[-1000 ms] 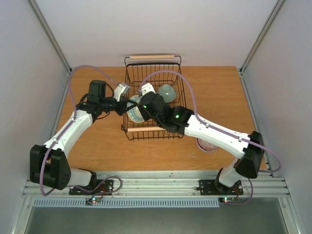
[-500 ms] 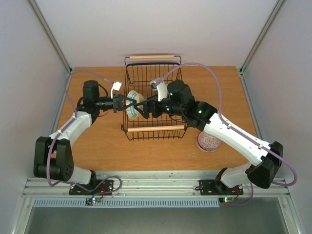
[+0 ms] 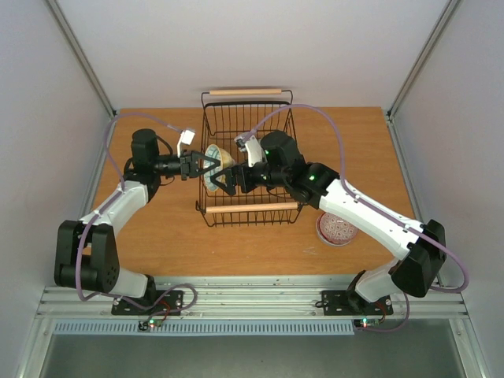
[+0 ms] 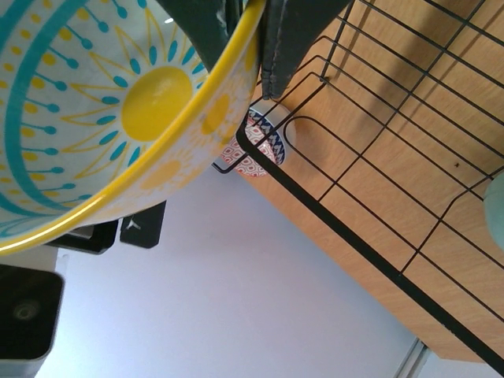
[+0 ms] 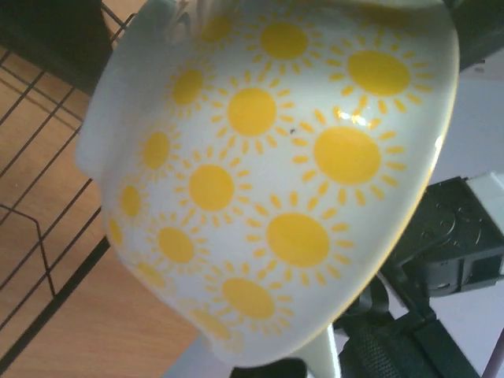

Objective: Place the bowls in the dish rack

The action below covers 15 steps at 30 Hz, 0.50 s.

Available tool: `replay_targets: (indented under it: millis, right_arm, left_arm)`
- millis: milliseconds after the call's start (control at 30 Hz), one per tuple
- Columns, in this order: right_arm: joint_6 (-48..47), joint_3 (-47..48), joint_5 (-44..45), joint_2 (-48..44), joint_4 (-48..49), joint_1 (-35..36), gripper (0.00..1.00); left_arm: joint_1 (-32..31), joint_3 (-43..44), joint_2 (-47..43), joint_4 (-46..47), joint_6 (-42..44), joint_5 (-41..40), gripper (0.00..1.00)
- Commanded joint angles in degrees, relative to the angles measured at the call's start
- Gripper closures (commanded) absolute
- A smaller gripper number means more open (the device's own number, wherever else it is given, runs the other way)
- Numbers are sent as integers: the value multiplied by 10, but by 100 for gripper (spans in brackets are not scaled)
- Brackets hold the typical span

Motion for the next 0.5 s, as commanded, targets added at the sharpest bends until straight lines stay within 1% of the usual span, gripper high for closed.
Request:
replay_targets:
  millis: [0,100,233,267,300,333,367,400,433,467]
  right_arm:
    - [15,-2,-41,7,25,0,17]
    - [15,-3,-43,5,28,0,47]
    - [8,-4,-24,-5,25,0,82]
    - [4,-1,-16,-7,21,0,91]
    - [-3,3,-8,-8,15,0,97]
    - [-12,10,8,-9,6,0,98]
    - [-24,19,18,-8,-7,0,99]
    - [-40,30,36,-7,-23,0,99]
    - [-57,42,59,-4,-40,0,99]
    - [-76,54,94,0,-56,0,99]
  left_arm:
    - [-1,-4,2,76,-31,24,100]
    - [0,-5,4,79,-36,20,100]
    - [-1,-4,3,63,-31,8,99]
    - [0,0,3,48,-23,0,100]
    - [-1,4,2,23,-15,-11,100]
    - [-1,14,0,-22,5,-28,94]
    - [-1,29,-3,-78,30,-47,76]
    - [-2,47,-6,-146,88,-80,55]
    - [-3,68,-10,-225,139,-120,42]
    - [-3,85,-17,-278,176,-162,35]
